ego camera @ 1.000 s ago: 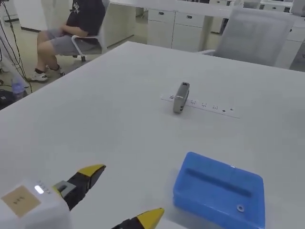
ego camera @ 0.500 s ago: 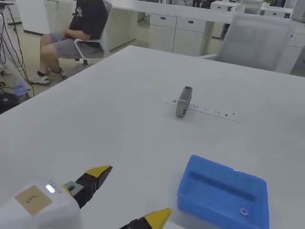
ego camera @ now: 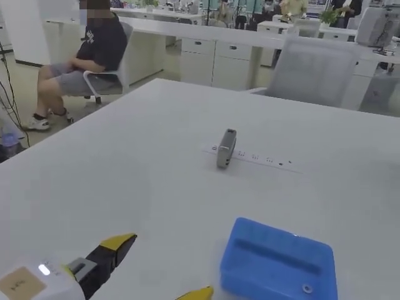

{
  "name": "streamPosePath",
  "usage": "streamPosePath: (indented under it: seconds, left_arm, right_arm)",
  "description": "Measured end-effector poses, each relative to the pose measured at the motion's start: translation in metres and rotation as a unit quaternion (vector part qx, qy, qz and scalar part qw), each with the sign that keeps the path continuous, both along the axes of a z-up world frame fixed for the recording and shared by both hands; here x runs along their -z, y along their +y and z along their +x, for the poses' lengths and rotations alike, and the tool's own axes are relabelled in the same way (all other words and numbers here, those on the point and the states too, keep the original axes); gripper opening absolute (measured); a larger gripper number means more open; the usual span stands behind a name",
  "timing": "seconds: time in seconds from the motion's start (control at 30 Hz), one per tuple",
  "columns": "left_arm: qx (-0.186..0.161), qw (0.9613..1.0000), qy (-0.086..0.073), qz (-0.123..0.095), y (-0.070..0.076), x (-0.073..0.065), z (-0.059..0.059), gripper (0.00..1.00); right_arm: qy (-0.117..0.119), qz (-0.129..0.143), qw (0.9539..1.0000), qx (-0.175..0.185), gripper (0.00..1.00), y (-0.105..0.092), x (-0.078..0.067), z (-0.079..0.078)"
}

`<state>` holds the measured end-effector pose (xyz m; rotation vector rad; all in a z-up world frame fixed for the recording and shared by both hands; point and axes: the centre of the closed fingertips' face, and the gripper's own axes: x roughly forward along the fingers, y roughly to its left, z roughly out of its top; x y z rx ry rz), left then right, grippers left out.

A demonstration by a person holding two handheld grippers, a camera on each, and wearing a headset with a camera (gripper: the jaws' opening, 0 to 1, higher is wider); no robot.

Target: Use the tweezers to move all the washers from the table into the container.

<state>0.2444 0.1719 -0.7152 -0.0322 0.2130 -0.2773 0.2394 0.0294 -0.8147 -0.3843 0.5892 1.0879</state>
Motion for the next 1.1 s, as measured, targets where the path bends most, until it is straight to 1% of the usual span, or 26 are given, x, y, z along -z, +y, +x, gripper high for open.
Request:
streamPosePath:
  seconds: [0.07, 0.17, 0.27, 0.3, 0.43, 0.5, 0.6, 0.63, 0.7, 0.8, 0.87, 0.9, 0.93, 1.1]
  left_arm:
    - [-0.001, 1.0, 0.0, 0.001, 0.0, 0.0, 0.0, 0.7]
    - [-0.005, 1.0, -0.001, -0.003, 0.002, 0.0, 0.0, 0.7]
    - [-0.005, 1.0, 0.001, -0.007, 0.002, 0.0, 0.0, 0.69]
    - [-0.005, 1.0, 0.002, -0.005, 0.002, 0.001, 0.0, 0.69]
    - [-0.004, 1.0, 0.003, -0.002, 0.002, 0.002, 0.0, 0.69]
    - [-0.007, 1.0, 0.002, -0.004, 0.003, 0.001, 0.0, 0.69]
    - [-0.01, 0.9999, 0.0, -0.005, 0.004, 0.001, 0.0, 0.68]
    - [-0.009, 0.9999, 0.0, -0.005, 0.004, 0.001, 0.0, 0.68]
    - [-0.006, 1.0, 0.002, -0.004, 0.002, 0.001, 0.0, 0.68]
    - [-0.007, 1.0, 0.004, -0.001, 0.003, 0.002, 0.0, 0.67]
    - [-0.008, 1.0, 0.004, -0.003, 0.003, 0.002, 0.0, 0.67]
    - [-0.01, 0.9999, 0.005, -0.004, 0.004, 0.002, 0.0, 0.67]
    - [-0.01, 0.9999, 0.005, -0.004, 0.004, 0.002, 0.0, 0.66]
    - [-0.008, 0.9999, 0.007, 0.0, 0.003, 0.003, 0.0, 0.66]
  right_arm:
    - [0.001, 0.002, 1.0, 0.004, 0.03, -0.002, 0.0, 0.001]
    - [0.005, 0.014, 0.9997, 0.017, 0.03, -0.007, -0.001, 0.001]
    - [0.023, 0.028, 0.9989, 0.031, 0.03, -0.012, -0.002, -0.002]
    - [0.024, 0.03, 0.9987, 0.034, 0.03, -0.013, -0.003, -0.002]
    - [0.019, 0.036, 0.9985, 0.037, 0.03, -0.018, -0.012, 0.001]
    - [0.014, 0.04, 0.9982, 0.042, 0.03, -0.021, -0.019, 0.004]
    - [0.005, 0.053, 0.9972, 0.053, 0.03, -0.022, -0.034, 0.01]
    - [0.0, 0.06, 0.9964, 0.059, 0.03, -0.024, -0.041, 0.014]
    - [-0.002, 0.075, 0.9945, 0.073, 0.03, -0.025, -0.052, 0.019]
    - [-0.01, 0.088, 0.9927, 0.082, 0.03, -0.028, -0.064, 0.027]
    - [-0.015, 0.095, 0.9915, 0.087, 0.03, -0.029, -0.072, 0.031]
    - [-0.016, 0.097, 0.9912, 0.088, 0.03, -0.029, -0.073, 0.032]
    - [-0.018, 0.104, 0.9903, 0.091, 0.03, -0.029, -0.077, 0.035]
    - [-0.016, 0.133, 0.9861, 0.098, 0.03, -0.025, -0.093, 0.041]
